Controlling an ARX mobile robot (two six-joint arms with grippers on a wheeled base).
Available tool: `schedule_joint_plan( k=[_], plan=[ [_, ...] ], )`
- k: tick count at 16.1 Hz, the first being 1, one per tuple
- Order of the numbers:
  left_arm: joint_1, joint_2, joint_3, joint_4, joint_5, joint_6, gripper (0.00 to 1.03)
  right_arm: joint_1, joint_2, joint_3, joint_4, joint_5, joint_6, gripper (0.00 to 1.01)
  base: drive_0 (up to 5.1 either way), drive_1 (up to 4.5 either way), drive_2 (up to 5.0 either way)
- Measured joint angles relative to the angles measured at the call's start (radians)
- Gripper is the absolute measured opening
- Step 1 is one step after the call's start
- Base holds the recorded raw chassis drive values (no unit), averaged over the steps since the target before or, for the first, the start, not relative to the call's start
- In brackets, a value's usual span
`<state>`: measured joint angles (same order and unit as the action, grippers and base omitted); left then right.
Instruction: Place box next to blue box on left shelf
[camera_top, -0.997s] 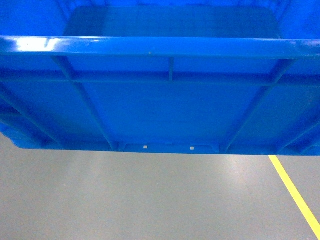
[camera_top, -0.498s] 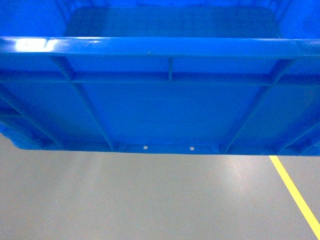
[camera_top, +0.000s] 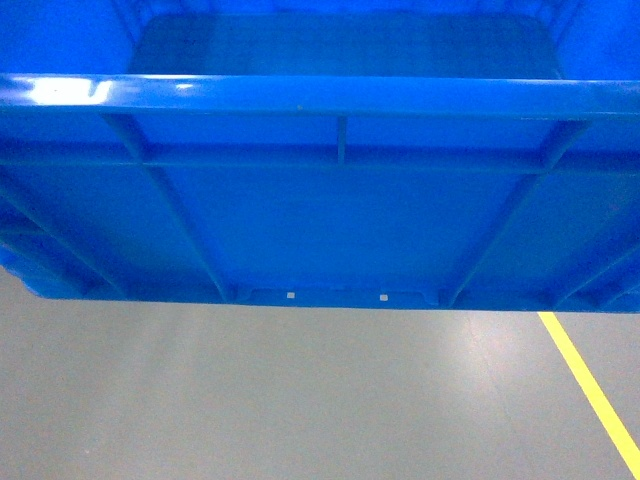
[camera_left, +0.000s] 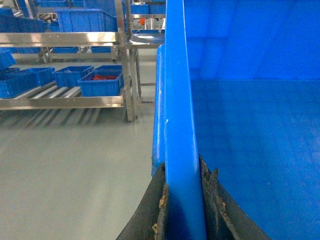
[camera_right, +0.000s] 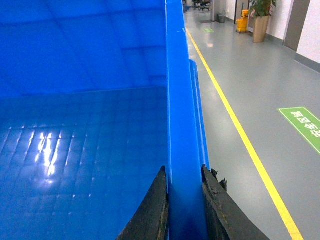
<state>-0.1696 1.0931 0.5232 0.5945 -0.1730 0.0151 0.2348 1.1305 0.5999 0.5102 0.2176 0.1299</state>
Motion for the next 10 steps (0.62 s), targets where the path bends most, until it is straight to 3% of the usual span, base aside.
schedule_joint_plan(
  k=[10],
  plan=[
    [0.0,0.0,0.0,0.002,0.0,0.001,0.11,0.0,0.0,0.0,-0.003,0.0,0.0,0.11,0.1,4.04,-3.9]
  ],
)
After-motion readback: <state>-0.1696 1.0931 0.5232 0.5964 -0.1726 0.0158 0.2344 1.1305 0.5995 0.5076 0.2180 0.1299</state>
